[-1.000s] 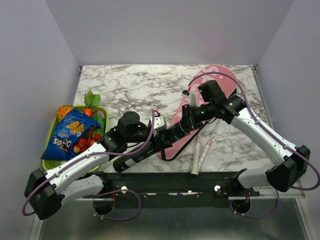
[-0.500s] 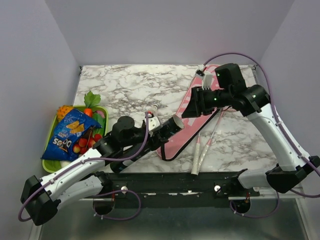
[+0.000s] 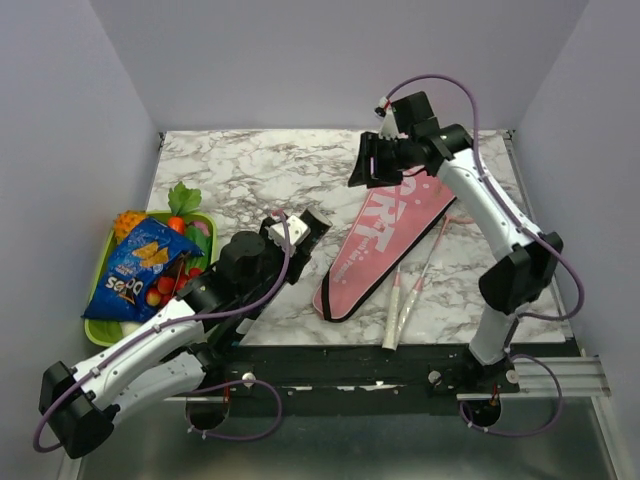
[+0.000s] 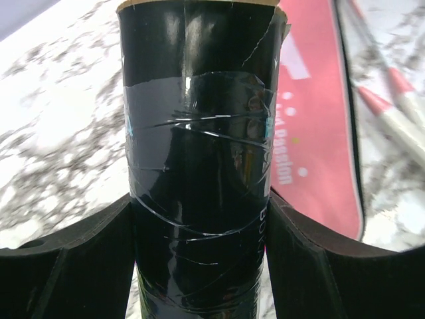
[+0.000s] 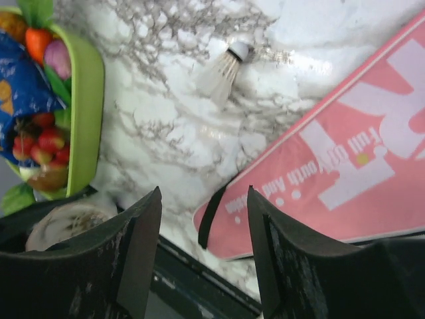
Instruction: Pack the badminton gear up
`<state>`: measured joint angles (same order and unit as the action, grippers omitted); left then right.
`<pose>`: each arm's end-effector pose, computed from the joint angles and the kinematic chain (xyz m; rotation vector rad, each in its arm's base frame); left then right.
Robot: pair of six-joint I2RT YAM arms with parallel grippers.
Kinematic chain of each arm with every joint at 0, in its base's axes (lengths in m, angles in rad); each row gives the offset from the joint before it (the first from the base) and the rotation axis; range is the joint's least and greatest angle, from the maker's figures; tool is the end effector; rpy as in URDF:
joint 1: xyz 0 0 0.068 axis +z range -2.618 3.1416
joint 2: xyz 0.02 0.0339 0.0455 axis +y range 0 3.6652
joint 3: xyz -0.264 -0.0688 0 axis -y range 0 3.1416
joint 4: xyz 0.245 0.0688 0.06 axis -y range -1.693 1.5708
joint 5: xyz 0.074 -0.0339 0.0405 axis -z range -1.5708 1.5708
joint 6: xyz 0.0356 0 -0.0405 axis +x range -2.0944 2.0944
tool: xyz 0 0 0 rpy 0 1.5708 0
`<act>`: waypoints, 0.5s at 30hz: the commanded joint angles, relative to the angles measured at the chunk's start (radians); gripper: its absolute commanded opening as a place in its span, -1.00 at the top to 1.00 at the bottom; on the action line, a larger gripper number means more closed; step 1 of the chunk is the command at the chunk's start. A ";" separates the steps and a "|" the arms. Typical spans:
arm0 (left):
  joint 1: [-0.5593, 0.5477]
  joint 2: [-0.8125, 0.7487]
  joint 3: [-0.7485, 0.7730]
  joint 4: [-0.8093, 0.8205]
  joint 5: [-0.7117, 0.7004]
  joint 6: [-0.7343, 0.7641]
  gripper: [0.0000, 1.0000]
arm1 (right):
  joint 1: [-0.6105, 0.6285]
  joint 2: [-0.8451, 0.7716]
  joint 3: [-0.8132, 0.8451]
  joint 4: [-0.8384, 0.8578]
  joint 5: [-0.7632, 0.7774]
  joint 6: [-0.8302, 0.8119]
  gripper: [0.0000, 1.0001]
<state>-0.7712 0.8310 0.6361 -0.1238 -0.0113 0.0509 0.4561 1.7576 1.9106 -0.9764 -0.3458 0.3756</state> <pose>0.1423 -0.1378 0.2856 0.7592 1.7615 -0.4786 0.3314 0.1760 0.3907 -0.2694 2.4699 0.7886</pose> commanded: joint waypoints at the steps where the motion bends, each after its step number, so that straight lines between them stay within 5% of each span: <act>1: 0.029 0.055 0.098 -0.088 -0.275 -0.034 1.00 | -0.004 0.178 0.122 0.136 0.062 0.083 -0.27; 6: 0.075 0.088 0.139 -0.139 -0.351 -0.048 1.00 | -0.005 0.356 0.211 0.168 -0.018 0.132 -0.30; 15: 0.176 0.043 0.096 -0.122 -0.382 -0.098 1.00 | 0.068 0.370 0.013 0.346 -0.332 0.244 -0.37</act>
<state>-0.6338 0.9169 0.7414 -0.2447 -0.3523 -0.0185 0.4675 2.1544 1.9945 -0.7311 -0.5171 0.5400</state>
